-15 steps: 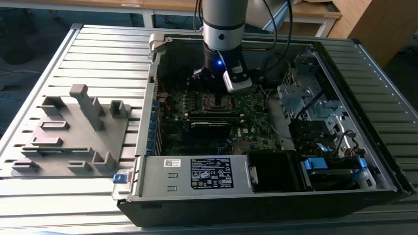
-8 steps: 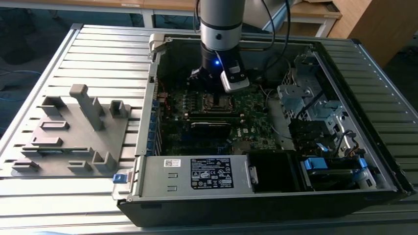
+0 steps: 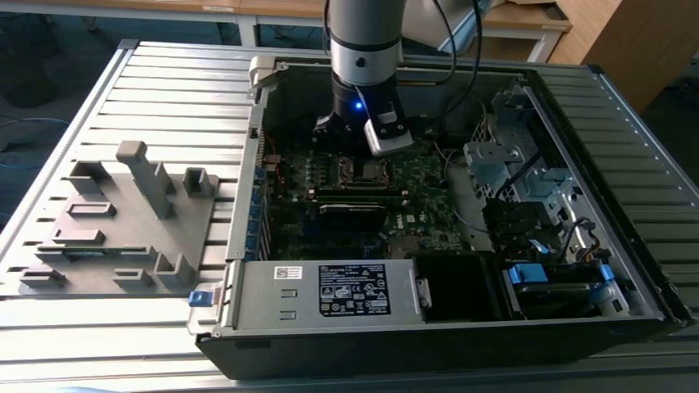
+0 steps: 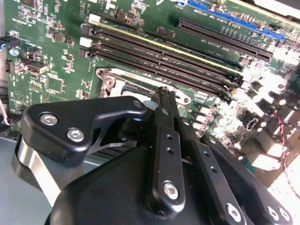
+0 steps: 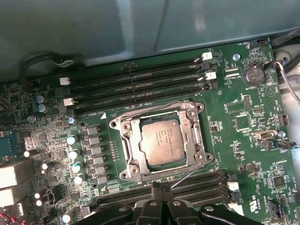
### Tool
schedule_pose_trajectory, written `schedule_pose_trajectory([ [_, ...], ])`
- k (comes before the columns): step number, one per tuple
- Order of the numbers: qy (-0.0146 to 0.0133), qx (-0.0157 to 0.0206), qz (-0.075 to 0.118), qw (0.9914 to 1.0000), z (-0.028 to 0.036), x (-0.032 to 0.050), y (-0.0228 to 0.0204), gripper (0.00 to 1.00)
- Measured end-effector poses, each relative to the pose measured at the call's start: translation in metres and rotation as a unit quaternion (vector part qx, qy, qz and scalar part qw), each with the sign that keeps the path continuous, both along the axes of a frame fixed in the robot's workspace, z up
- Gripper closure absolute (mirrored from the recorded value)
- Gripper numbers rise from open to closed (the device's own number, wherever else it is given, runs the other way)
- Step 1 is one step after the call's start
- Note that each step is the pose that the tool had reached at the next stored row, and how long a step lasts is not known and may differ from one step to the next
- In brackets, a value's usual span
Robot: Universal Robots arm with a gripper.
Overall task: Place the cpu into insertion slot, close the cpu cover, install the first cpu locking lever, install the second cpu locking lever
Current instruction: 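Install the second cpu locking lever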
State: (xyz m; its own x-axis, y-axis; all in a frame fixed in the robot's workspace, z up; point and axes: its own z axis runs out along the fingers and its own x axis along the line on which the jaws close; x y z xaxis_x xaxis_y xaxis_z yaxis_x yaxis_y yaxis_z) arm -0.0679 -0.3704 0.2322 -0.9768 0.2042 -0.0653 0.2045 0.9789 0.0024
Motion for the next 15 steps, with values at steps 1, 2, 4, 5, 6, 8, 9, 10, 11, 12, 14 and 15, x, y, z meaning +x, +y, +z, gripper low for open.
schedule_pose_trajectory([
  [1,0.0,0.0,0.0,1.0,0.0,-0.0001,0.0,0.89],
  [2,0.0,0.0,0.0,1.0,0.0,-0.0001,0.0,0.89],
  [4,0.0,0.0001,0.0,1.0,-0.0001,-0.0001,0.0,0.89],
  [5,0.0,0.0001,0.0,1.0,-0.0001,-0.0002,0.0,0.89],
  [6,-0.0001,0.0001,0.0,1.0,-0.0001,-0.0002,0.0,0.89],
  [8,-0.0001,0.0002,0.003,0.99999,-0.0003,-0.0004,-0.0003,0.89],
  [9,0.0,0.0001,0.006,0.99998,-0.0003,-0.0006,-0.0006,0.89],
  [10,0.0,0.0,0.009,0.99996,-0.0003,-0.0008,-0.001,0.89],
  [11,0.0,0.0001,0.013,0.99992,-0.0004,-0.001,-0.0013,0.89],
  [12,0.0,0.0001,0.017,0.99986,-0.0004,-0.0011,-0.0014,0.89],
  [14,-0.0001,0.0001,0.025,0.99969,-0.0006,-0.0016,-0.0015,0.89],
  [15,-0.0001,0.0001,0.029,0.99958,-0.0007,-0.0019,-0.0016,0.89],
])
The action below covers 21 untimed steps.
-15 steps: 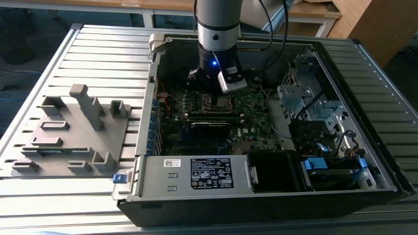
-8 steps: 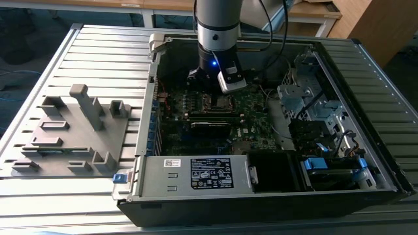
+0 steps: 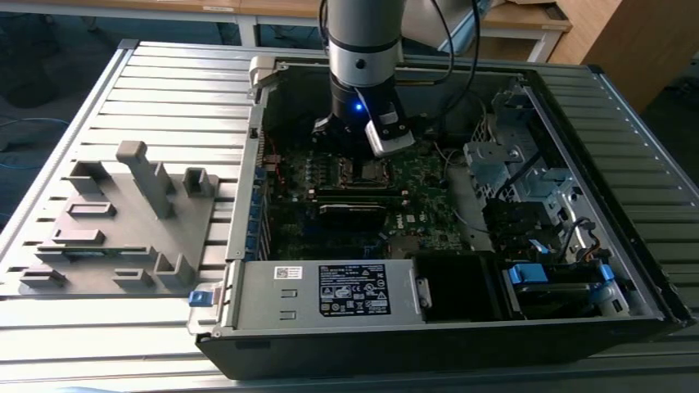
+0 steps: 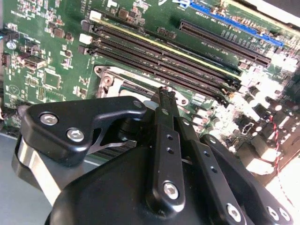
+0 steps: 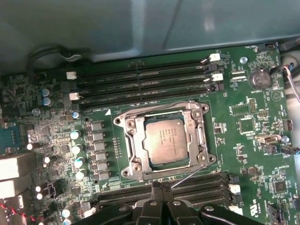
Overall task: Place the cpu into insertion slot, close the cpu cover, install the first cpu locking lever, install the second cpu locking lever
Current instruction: 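Install the second cpu locking lever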
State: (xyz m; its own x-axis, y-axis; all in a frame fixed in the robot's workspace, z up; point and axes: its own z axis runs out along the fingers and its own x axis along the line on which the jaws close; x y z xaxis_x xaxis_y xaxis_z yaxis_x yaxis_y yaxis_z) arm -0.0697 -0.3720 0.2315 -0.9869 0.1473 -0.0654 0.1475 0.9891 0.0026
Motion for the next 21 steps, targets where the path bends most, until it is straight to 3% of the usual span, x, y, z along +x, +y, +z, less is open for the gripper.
schedule_pose_trajectory([
  [4,0.0,0.0,0.01,0.99995,-0.0006,-0.0023,-0.0001,0.89],
  [21,0.0001,-0.0001,0.011,0.99994,-0.0048,-0.006,-0.0002,0.89],
])
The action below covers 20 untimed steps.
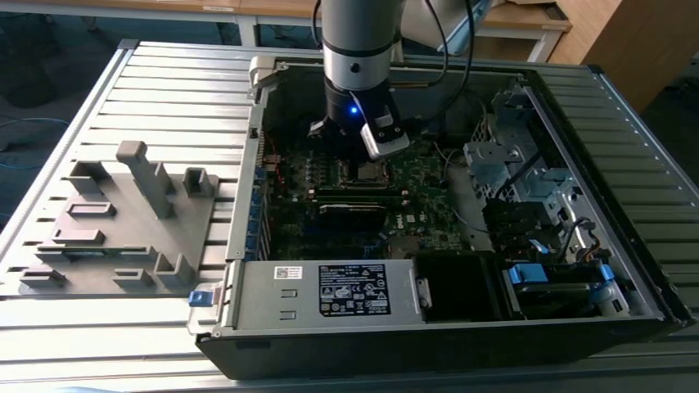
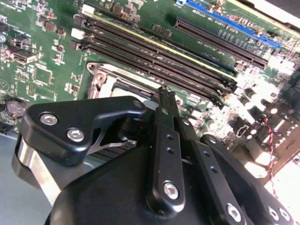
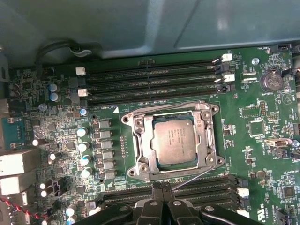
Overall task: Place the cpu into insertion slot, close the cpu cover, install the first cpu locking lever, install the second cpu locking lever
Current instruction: 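Install the second cpu locking lever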
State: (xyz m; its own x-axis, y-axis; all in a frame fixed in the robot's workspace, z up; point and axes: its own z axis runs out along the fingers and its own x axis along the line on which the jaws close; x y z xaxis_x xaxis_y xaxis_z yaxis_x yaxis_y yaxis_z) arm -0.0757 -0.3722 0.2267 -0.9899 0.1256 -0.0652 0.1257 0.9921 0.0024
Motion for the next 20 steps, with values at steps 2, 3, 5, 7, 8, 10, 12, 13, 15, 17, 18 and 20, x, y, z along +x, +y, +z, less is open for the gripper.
schedule_pose_trajectory([
  [2,0.0,0.0,0.0,1.0,-0.0003,0.0,0.0,0.89],
  [3,-0.0001,0.0001,0.0,1.0,-0.0005,0.0,0.0,0.89],
  [5,-0.0001,0.0001,0.0,1.0,-0.0009,0.0,0.0,0.89],
  [7,-0.0001,0.0002,0.0,1.0,-0.0015,0.0,0.0001,0.89],
  [8,-0.0001,0.0001,0.0,1.0,-0.0019,0.0,0.0001,0.89],
  [10,-0.0001,0.0001,0.0,1.0,-0.0027,-0.0001,0.0001,0.89],
  [12,-0.0001,0.0001,0.0,1.0,-0.0033,-0.0001,0.0,0.89],
  [13,0.0,0.0,0.0,1.0,-0.0035,-0.0001,0.0,0.89],
  [15,-0.0001,0.0001,0.0,1.0,-0.004,-0.0003,0.0,0.89],
  [17,-0.0001,0.0001,0.0,1.0,-0.0044,-0.0011,0.0001,0.89],
  [18,-0.0001,0.0001,0.0,1.0,-0.0045,-0.0017,0.0001,0.89],
  [20,-0.0001,0.0001,0.0,1.0,-0.0047,-0.0032,0.0001,0.89],
])
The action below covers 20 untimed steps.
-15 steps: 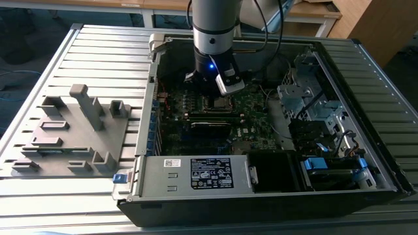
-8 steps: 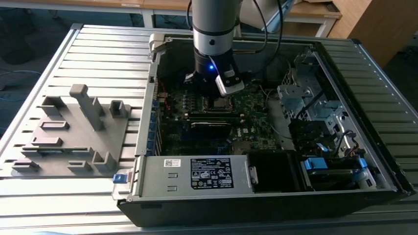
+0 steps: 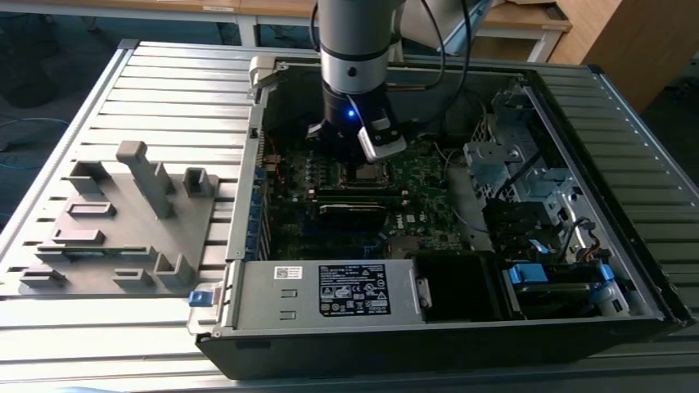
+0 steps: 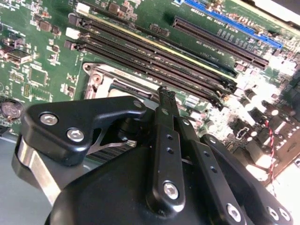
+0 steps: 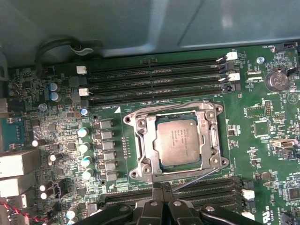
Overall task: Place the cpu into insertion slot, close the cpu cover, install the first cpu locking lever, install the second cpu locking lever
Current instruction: 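Install the second cpu locking lever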
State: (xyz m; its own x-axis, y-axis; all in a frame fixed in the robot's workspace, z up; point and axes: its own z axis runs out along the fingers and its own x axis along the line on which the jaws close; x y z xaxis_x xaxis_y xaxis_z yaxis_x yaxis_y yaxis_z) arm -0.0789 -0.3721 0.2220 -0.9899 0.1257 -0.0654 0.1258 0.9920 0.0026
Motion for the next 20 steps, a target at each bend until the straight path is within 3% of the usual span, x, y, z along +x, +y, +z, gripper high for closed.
schedule_pose_trajectory([
  [6,0.0,0.0,0.0,1.0,0.0,-0.0014,-0.0012,0.89],
  [13,0.0,0.0001,0.0,1.0,-0.0001,-0.0014,-0.0054,0.89],
  [20,0.0,0.0001,0.0,1.0,-0.0023,-0.0025,-0.0056,0.89],
])
